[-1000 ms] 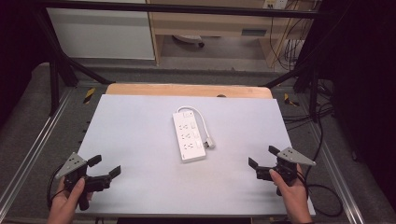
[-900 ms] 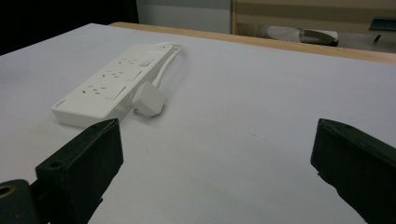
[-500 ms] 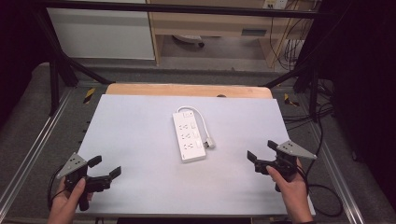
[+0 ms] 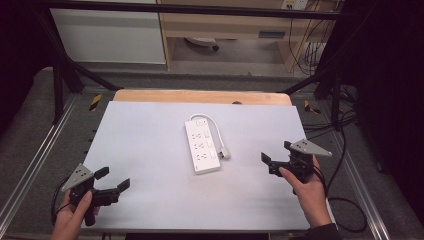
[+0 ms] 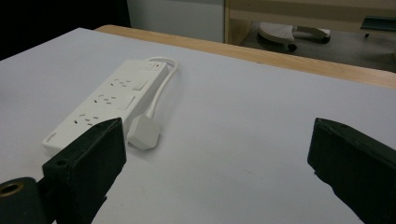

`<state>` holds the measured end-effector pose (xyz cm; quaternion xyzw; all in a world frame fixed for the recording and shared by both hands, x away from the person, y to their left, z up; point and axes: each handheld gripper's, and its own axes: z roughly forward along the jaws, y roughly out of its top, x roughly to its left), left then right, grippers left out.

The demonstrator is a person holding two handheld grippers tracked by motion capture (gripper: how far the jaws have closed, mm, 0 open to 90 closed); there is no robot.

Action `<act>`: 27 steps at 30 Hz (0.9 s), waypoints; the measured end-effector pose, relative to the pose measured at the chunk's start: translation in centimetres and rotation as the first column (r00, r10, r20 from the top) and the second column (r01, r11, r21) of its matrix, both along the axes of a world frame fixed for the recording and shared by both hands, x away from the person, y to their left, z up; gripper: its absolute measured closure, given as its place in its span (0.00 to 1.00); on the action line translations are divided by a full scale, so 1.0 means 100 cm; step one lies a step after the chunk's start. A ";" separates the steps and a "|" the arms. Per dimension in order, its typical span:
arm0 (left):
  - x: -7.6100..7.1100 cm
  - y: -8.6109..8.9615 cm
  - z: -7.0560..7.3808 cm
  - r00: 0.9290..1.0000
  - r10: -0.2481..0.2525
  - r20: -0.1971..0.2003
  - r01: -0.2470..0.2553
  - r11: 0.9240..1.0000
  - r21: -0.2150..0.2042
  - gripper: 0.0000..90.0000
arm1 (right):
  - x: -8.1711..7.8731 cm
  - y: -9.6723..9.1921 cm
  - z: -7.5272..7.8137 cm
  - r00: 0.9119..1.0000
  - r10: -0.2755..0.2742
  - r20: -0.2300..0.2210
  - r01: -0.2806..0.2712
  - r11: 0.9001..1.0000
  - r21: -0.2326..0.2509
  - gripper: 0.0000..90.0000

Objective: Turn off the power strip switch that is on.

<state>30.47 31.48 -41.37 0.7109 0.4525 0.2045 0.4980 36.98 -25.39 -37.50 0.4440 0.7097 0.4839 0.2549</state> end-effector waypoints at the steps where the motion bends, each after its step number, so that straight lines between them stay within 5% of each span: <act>1: 0.000 0.000 0.000 1.000 0.000 0.001 0.000 1.000 -0.002 0.06 | 0.004 0.001 0.003 1.000 0.007 -0.003 -0.007 1.000 0.000 0.05; 27: 0.000 -0.001 -0.001 1.000 -0.006 -0.002 0.006 1.000 0.010 0.06 | 0.041 0.027 0.037 0.999 0.052 -0.013 -0.053 0.998 -0.016 0.06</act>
